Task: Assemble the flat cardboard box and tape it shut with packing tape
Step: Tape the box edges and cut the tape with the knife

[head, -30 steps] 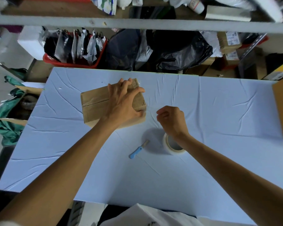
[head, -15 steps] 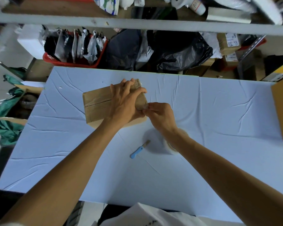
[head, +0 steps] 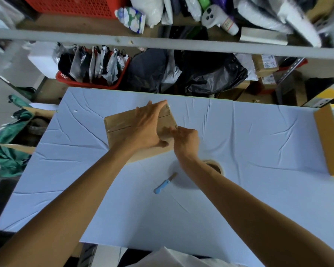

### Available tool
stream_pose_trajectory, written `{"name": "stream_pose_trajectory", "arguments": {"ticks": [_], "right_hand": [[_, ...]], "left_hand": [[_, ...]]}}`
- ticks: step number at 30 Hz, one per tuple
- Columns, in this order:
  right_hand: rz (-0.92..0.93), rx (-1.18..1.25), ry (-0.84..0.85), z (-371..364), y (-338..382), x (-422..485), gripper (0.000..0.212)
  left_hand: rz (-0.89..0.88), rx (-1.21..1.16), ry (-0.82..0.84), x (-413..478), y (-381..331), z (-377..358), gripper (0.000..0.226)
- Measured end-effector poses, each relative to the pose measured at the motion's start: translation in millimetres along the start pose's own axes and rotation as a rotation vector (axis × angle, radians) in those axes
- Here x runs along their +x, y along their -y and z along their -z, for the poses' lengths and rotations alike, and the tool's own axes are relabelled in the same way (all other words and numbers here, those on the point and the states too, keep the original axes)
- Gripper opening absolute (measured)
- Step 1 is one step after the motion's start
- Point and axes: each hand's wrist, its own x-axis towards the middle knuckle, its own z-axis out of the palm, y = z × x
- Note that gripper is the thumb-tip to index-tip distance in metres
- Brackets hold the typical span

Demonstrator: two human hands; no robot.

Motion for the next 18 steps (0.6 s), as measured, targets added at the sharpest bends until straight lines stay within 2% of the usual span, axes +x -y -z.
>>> {"name": "stream_pose_trajectory", "arguments": {"ticks": [2,5,7,11,15,17,18], "right_hand": [[0.03,0.0,-0.014,-0.3,3.4,3.9,0.041],[0.032,-0.008,0.003,0.5,7.6,8.8,0.044],[0.02,0.014,0.038,0.0,10.2,11.1,0.037],[-0.052,0.107,-0.001,-2.7,14.3,12.8,0.025],[-0.041,0.178,-0.063,11.9,12.4,22.4,0.01],[-0.033,0.166,-0.085,16.9,14.4,27.1,0.018],[-0.025,0.136,-0.103,16.4,15.5,28.0,0.014]], "left_hand": [[0.049,-0.076,0.015,-8.8,16.4,17.7,0.12],[0.225,0.027,0.029,-28.8,48.5,42.4,0.107],[0.272,0.026,0.064,-39.4,57.4,48.2,0.106],[0.22,0.004,0.071,-37.9,54.1,46.8,0.106],[0.159,-0.083,0.12,-34.1,60.3,47.1,0.087],[0.164,-0.115,0.078,-35.2,56.9,43.1,0.081],[0.177,-0.103,0.041,-34.8,53.6,40.7,0.08]]}}
